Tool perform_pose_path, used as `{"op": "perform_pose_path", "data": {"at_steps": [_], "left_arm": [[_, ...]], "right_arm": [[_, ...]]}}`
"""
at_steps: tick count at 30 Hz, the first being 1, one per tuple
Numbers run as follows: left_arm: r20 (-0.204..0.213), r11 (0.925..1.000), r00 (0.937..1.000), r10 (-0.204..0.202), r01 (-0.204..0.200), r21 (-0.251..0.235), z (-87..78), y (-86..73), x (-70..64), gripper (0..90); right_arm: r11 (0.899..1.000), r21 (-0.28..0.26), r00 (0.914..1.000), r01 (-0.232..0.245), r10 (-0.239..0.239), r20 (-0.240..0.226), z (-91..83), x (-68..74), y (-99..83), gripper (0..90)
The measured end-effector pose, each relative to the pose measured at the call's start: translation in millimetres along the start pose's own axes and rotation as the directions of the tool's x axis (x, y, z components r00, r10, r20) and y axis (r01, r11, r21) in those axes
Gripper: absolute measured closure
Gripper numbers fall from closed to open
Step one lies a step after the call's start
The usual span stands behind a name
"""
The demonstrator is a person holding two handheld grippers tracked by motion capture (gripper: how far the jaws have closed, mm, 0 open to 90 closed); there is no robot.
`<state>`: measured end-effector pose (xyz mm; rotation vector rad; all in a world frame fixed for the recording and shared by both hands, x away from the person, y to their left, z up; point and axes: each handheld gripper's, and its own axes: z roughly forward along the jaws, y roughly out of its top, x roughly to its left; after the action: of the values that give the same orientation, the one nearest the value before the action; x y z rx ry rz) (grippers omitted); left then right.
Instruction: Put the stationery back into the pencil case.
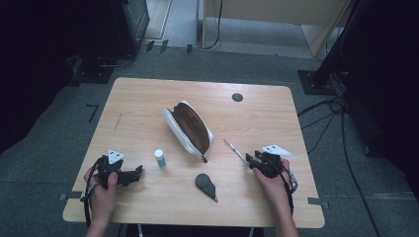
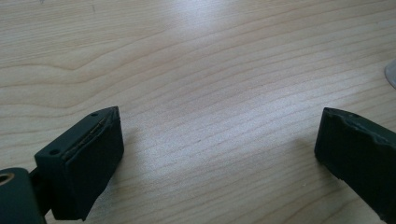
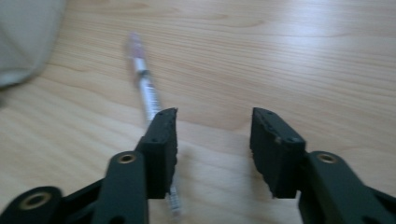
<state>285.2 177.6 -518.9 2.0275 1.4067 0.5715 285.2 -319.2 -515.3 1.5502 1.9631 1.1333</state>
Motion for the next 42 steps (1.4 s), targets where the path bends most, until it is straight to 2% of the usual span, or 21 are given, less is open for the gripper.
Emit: {"op": "perform_pose_path", "data": {"at_steps": [2, 4, 6, 8, 10, 15, 19, 23, 25, 29, 32, 34, 36, 42], "left_arm": [[0.0, 1.0, 1.0, 0.0, 0.0, 0.0, 0.0, 0.0, 0.0, 1.6], [0.0, 1.0, 1.0, 0.0, 0.0, 0.0, 0.0, 0.0, 0.0, 1.6], [0.0, 1.0, 1.0, 0.0, 0.0, 0.0, 0.0, 0.0, 0.0, 1.5], [0.0, 1.0, 1.0, 0.0, 0.0, 0.0, 0.0, 0.0, 0.0, 1.5], [0.0, 1.0, 1.0, 0.0, 0.0, 0.0, 0.0, 0.0, 0.0, 1.6], [0.0, 1.0, 1.0, 0.0, 0.0, 0.0, 0.0, 0.0, 0.0, 1.6], [0.001, 1.0, 1.0, 0.001, -0.001, 0.0, 0.0, -0.1, -0.2, 1.5], [0.001, 1.0, 1.0, 0.002, -0.002, 0.0, 0.0, -0.1, -0.1, 1.5], [0.001, 1.0, 1.0, 0.001, -0.001, 0.0, 0.0, -0.1, -0.2, 1.5], [0.001, 1.0, 1.0, 0.001, -0.001, 0.0, 0.0, -0.1, -0.2, 1.5], [0.001, 1.0, 1.0, 0.001, -0.001, 0.0, 0.0, -0.1, -0.2, 1.5], [0.001, 1.0, 1.0, 0.002, -0.002, 0.0, -0.1, -0.1, -0.1, 1.5], [0.001, 1.0, 1.0, 0.001, -0.001, 0.0, 0.0, -0.1, -0.2, 1.5], [0.001, 1.0, 1.0, 0.002, -0.002, -0.001, 0.0, -0.1, -0.1, 1.5]], "right_arm": [[1.0, -0.016, 0.9996, -0.008, 0.008, -0.026, -3.5, 4.3, 0.2, 63.8], [1.0, -0.018, 0.9995, 0.008, -0.008, -0.03, -4.2, 5.9, 0.5, 65.6], [1.0, 0.009, 0.9988, 0.028, -0.028, -0.04, -0.4, 8.3, 0.4, 70.1], [0.999, 0.022, 0.9989, 0.027, -0.026, -0.04, 1.9, 8.2, 0.3, 72.0], [0.999, 0.041, 0.9975, 0.02, -0.017, -0.068, 4.8, 8.6, 0.5, 74.0], [0.997, 0.069, 0.9982, 0.043, -0.04, -0.044, 9.9, 12.0, -1.9, 75.9], [0.997, 0.061, 0.998, 0.04, -0.037, -0.05, 10.2, 16.7, -3.7, 76.7], [0.996, 0.064, 0.9964, 0.058, -0.054, -0.066, 11.6, 23.8, -4.5, 77.5], [0.997, 0.049, 0.9963, 0.067, -0.064, -0.057, 12.2, 25.4, -6.2, 77.6], [0.998, 0.046, 0.9985, 0.046, -0.045, -0.032, 11.8, 28.8, -7.1, 76.9], [0.995, 0.048, 0.9963, 0.086, -0.086, -0.011, 12.4, 32.1, -7.0, 76.0], [0.995, 0.047, 0.9957, 0.092, -0.092, -0.006, 12.5, 32.8, -7.1, 76.6], [0.996, 0.049, 0.9969, 0.079, -0.079, -0.002, 12.4, 32.4, -7.0, 80.0], [0.997, 0.044, 0.9984, 0.056, -0.056, 0.006, 10.8, 33.1, -8.3, 80.7]]}}
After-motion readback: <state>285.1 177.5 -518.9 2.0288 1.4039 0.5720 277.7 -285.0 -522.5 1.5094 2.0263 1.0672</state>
